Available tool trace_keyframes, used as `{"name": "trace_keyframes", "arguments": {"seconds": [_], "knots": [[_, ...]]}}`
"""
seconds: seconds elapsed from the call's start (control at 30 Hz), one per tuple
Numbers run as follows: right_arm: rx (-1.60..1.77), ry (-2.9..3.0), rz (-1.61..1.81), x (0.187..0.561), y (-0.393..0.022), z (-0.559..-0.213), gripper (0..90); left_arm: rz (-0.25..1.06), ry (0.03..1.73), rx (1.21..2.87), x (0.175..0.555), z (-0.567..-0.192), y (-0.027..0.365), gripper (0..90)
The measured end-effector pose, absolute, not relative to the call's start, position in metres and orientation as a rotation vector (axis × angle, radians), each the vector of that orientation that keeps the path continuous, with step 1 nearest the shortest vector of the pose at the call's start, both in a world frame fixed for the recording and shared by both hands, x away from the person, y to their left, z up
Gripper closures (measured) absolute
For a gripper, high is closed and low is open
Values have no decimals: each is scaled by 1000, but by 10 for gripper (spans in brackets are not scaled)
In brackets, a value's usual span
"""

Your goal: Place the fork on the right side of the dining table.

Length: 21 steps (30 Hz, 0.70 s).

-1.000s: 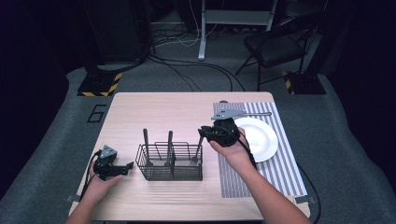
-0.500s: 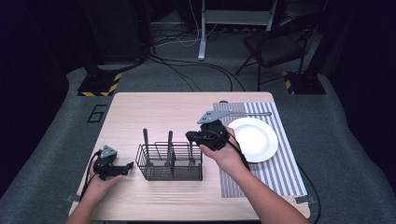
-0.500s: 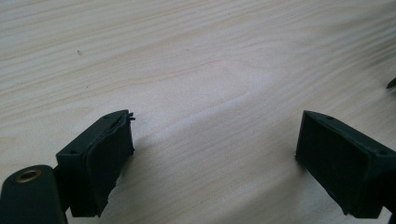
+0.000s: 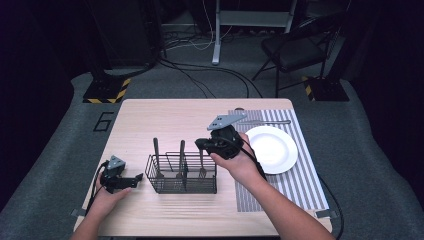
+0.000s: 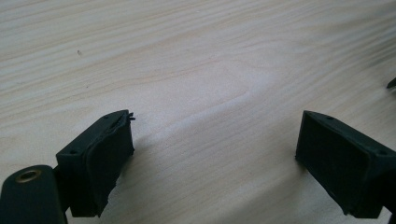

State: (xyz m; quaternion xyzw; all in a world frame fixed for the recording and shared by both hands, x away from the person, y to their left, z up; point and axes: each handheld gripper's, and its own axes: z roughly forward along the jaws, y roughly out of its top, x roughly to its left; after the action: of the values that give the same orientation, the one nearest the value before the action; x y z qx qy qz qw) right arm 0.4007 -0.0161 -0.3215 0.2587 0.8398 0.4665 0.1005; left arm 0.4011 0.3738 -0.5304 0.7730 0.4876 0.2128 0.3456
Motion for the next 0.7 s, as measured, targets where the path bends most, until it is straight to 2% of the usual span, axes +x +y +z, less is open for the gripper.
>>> {"name": "trace_keyframes", "arguments": {"seconds": [0.7], "knots": [[738,2453,1441,393,-19,-270,866,553,1266,2006,401,-530,374,107]]}}
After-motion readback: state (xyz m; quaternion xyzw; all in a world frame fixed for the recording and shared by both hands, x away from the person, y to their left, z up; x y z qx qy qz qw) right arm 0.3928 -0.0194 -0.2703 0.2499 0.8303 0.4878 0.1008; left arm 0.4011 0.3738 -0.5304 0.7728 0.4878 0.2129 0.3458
